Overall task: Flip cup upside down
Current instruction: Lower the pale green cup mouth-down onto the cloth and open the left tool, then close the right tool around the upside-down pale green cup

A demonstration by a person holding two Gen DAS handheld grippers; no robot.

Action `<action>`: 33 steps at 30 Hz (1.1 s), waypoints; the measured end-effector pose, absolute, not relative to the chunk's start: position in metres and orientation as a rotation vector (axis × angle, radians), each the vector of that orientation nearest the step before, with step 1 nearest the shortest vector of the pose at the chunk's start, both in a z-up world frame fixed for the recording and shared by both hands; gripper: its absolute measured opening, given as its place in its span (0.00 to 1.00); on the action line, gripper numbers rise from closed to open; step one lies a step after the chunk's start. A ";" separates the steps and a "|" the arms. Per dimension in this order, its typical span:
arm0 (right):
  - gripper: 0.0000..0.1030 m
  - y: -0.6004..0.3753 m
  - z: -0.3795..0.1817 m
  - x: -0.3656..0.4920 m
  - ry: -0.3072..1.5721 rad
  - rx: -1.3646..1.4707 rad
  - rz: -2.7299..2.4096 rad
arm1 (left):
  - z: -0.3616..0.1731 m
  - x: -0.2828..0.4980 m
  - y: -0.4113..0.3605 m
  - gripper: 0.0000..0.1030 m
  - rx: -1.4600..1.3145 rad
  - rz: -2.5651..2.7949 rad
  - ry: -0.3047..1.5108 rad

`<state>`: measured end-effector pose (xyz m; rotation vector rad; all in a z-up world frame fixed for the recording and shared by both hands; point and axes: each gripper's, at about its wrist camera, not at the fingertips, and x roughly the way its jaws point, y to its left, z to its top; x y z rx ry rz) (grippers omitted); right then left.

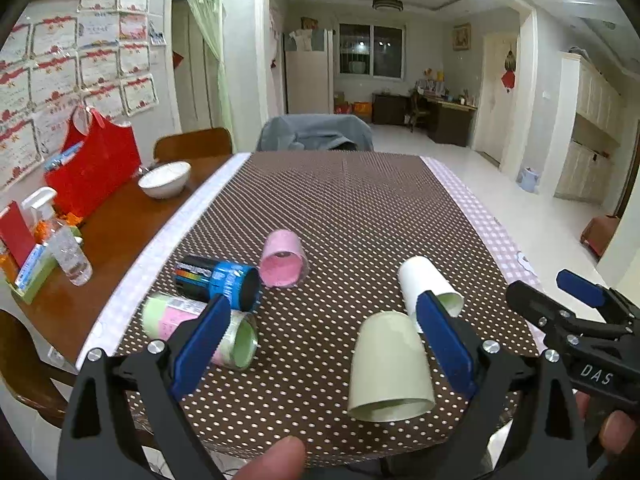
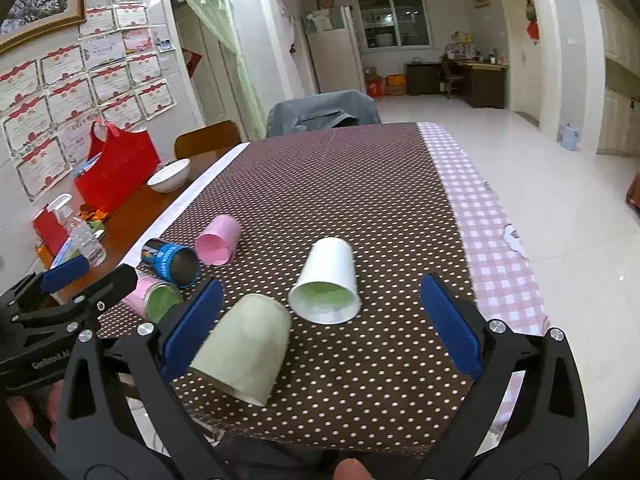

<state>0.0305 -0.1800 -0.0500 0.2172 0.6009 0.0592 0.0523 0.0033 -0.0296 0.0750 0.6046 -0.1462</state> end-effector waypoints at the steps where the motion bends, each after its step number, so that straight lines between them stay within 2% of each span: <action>1: 0.94 -0.178 -0.049 0.031 0.602 0.215 0.066 | -0.029 0.051 0.005 0.90 0.077 -0.140 0.597; 15: 0.94 -0.155 -0.048 0.046 0.682 0.197 0.179 | -0.022 0.040 0.031 0.90 0.074 -0.066 0.538; 33: 0.94 -0.136 -0.111 0.115 1.096 0.338 0.274 | -0.066 0.055 0.079 0.90 0.007 0.005 0.595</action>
